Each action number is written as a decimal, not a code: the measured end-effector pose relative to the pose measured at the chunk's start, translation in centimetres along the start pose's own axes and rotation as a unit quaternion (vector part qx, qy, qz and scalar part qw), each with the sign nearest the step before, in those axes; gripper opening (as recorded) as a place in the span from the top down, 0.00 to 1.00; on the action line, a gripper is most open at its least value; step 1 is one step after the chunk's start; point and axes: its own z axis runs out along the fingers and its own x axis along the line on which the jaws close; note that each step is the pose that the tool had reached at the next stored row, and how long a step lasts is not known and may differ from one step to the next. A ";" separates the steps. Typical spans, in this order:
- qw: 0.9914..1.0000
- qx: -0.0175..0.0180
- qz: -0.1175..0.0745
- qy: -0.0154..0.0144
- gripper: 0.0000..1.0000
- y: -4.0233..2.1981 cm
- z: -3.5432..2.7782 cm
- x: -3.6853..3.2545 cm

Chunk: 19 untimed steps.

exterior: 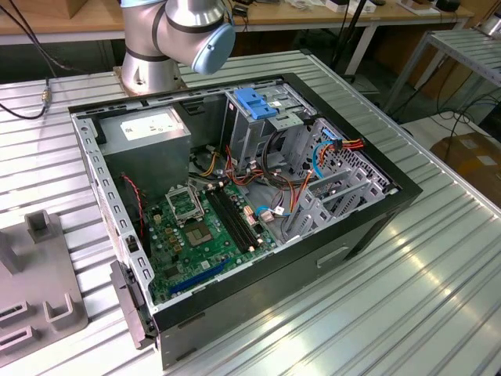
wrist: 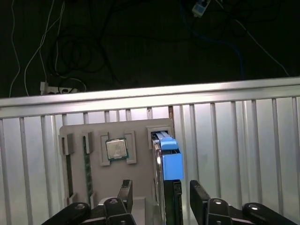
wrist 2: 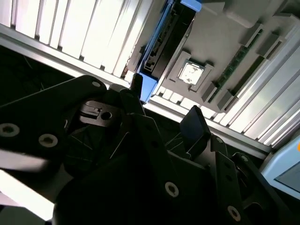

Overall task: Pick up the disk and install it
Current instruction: 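Pick up the disk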

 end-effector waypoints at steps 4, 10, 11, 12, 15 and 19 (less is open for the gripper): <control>1.000 0.000 -0.002 0.000 0.40 0.12 0.74 -0.03; 1.000 0.000 -0.018 -0.003 0.40 0.38 3.56 -0.42; 1.000 0.000 -0.025 -0.004 0.40 0.92 5.20 -0.82; 1.000 0.000 -0.026 -0.004 0.48 1.27 5.80 -0.79; 1.000 0.000 -0.026 -0.004 0.61 1.28 6.82 -0.79; 1.000 0.000 -0.026 -0.004 0.62 1.29 6.83 -0.79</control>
